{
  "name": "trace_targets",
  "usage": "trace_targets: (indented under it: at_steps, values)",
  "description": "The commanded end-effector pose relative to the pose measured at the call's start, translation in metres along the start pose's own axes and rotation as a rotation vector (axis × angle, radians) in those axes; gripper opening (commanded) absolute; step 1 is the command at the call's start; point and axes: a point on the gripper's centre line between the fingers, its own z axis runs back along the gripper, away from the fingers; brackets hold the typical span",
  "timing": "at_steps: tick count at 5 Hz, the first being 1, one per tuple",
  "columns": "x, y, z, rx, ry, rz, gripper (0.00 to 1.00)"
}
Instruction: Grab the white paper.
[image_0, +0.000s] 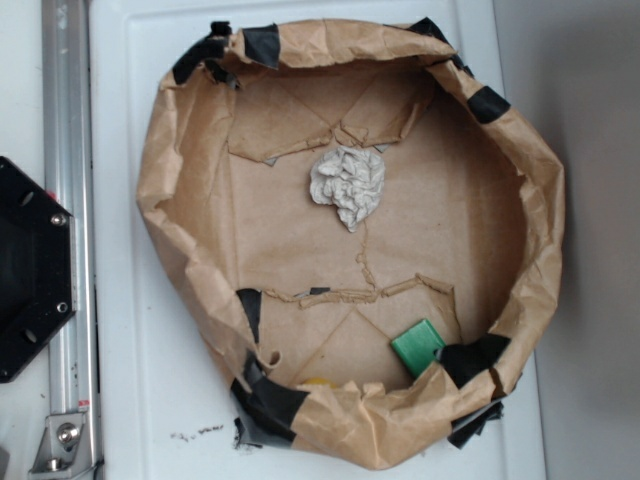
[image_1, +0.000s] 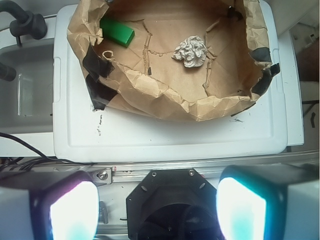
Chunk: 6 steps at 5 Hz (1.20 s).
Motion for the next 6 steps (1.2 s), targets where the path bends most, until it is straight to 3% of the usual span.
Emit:
trace_targets:
  at_steps: [1, 2, 3, 4, 5, 6]
  values:
    - [0.0, 0.0, 0.0, 0.0, 0.0, 0.0, 1.0]
    - [0.048, 0.049, -0.051, 0.108, 0.029, 0.238, 1.0]
    - [0.099, 0.05, -0.06, 0.055, -0.078, 0.293, 1.0]
    - [0.145, 0.058, -0.099, -0.034, -0.162, 0.398, 1.0]
    - [0.158, 0.047, -0.155, -0.043, -0.084, 0.367, 1.0]
    - [0.156, 0.039, -0.207, 0.007, -0.013, 0.301, 1.0]
